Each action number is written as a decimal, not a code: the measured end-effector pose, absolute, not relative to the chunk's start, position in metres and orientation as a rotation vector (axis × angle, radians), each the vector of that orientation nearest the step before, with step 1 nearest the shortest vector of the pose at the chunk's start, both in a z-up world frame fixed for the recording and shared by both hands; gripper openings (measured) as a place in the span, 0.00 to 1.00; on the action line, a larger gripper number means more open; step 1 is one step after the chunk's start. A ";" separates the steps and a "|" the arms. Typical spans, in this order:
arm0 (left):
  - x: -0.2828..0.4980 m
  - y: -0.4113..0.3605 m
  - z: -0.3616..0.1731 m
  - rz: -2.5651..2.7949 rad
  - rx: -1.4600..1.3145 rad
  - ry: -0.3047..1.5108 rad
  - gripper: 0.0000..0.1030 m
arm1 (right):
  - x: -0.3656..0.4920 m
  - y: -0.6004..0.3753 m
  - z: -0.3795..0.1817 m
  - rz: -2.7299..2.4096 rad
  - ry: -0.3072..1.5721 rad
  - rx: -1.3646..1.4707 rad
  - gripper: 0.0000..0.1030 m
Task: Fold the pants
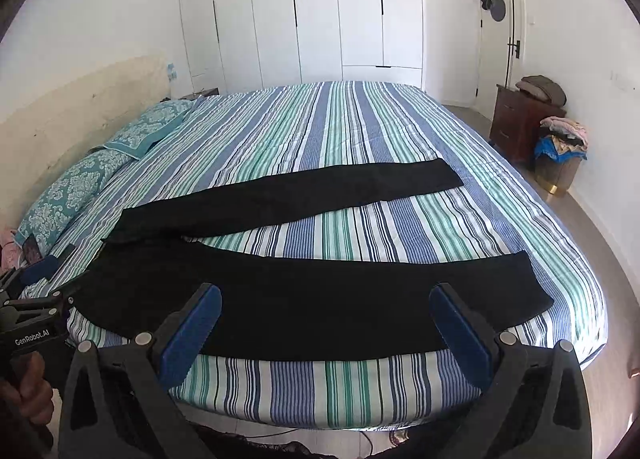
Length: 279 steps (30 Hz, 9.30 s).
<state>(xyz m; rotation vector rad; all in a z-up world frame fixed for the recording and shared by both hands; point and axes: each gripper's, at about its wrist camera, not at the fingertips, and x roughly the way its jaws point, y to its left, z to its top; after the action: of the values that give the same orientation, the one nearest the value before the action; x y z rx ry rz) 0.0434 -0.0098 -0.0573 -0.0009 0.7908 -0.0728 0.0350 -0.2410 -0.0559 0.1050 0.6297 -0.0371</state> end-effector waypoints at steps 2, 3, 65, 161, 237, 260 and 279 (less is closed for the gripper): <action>0.045 -0.006 -0.073 -0.069 -0.006 0.835 0.98 | 0.029 -0.233 -0.062 -0.019 0.615 0.107 1.00; 0.048 -0.003 -0.080 -0.063 -0.006 0.850 0.98 | 0.027 -0.225 -0.068 0.002 0.631 0.093 1.00; 0.221 0.070 -0.188 -0.164 -0.069 1.084 0.98 | 0.168 -0.197 -0.249 0.041 0.976 0.009 1.00; 0.255 0.103 -0.174 0.048 -0.132 1.028 0.98 | 0.135 -0.476 -0.140 -0.076 0.754 0.439 0.11; 0.422 0.119 -0.165 -0.076 -0.453 1.249 0.07 | 0.058 -0.495 -0.261 -0.300 0.813 1.386 0.69; 0.193 0.135 -0.079 -0.083 -0.490 0.899 0.06 | 0.176 -0.555 -0.094 -0.039 0.677 0.844 0.14; 0.136 0.090 -0.175 -0.048 -0.490 1.110 0.05 | 0.108 -0.603 -0.211 -0.258 0.951 0.790 0.14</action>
<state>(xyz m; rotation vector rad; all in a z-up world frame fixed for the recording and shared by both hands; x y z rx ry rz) 0.1359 0.0903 -0.1746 -0.4896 1.1097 -0.0484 0.1079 -0.6027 -0.2107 0.7900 0.9505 -0.2576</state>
